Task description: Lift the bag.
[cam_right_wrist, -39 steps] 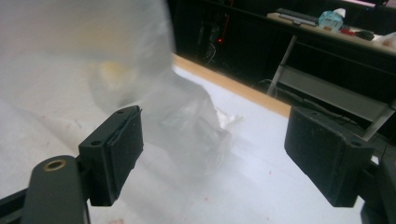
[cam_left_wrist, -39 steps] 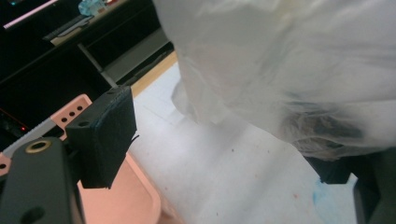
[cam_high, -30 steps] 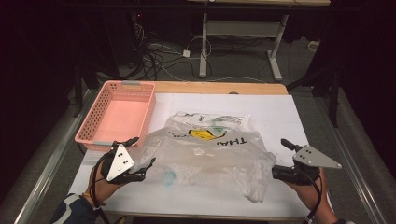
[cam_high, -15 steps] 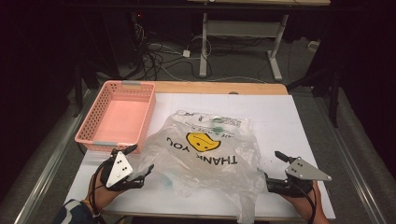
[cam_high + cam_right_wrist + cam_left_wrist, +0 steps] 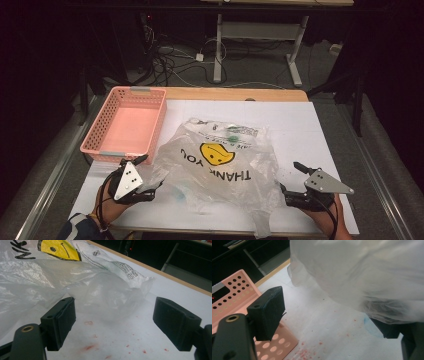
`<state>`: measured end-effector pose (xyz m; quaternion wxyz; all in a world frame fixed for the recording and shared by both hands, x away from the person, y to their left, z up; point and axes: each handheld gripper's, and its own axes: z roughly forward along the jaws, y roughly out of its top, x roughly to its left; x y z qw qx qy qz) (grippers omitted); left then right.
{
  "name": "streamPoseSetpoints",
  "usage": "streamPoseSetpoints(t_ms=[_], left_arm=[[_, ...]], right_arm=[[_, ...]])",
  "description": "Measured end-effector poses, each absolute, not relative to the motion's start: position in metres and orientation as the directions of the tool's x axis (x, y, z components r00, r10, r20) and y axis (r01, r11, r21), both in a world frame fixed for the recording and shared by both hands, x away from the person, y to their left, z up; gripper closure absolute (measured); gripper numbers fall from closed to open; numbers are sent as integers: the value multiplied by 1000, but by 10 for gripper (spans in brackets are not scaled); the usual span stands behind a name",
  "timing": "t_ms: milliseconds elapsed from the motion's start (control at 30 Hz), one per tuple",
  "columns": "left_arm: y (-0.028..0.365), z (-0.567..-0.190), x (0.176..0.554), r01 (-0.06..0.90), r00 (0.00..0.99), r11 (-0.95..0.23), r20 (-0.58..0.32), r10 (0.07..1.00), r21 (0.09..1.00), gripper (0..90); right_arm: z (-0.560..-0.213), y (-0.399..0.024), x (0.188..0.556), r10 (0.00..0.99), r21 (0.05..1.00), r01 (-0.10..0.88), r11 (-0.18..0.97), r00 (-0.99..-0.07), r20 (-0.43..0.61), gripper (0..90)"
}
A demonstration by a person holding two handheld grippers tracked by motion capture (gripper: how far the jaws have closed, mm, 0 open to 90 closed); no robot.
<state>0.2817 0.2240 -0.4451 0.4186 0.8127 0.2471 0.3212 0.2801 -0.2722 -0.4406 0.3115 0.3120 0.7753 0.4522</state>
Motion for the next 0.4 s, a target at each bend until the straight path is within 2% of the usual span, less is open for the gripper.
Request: streamPoseSetpoints(t_ms=[400], left_arm=[[220, -446, 286, 139, 678, -530, 310, 667, 837, 181]], right_arm=[[-443, -271, 283, 763, 889, 215, 404, -616, -198, 191]])
